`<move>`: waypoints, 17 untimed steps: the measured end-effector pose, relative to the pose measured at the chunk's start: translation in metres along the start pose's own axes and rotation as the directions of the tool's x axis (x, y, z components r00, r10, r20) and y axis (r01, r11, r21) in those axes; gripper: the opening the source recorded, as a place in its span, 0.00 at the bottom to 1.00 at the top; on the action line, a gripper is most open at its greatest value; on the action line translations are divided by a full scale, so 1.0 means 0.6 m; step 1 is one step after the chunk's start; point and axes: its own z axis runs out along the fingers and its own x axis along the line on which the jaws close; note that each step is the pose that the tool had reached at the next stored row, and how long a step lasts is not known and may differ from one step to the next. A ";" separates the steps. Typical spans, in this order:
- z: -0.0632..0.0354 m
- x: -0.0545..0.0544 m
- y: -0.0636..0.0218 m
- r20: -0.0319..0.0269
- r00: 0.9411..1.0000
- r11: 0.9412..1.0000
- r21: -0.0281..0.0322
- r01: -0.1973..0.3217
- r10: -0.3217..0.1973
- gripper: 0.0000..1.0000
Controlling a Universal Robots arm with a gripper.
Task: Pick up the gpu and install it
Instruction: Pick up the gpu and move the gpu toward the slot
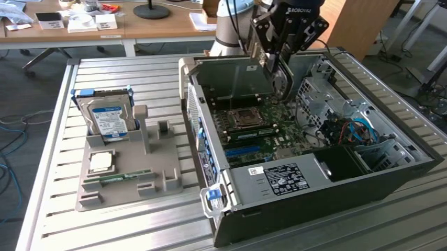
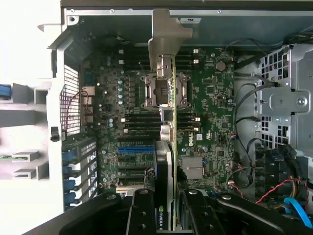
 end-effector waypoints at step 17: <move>0.001 -0.042 0.002 0.000 1.000 1.000 0.000 0.000 0.000 0.27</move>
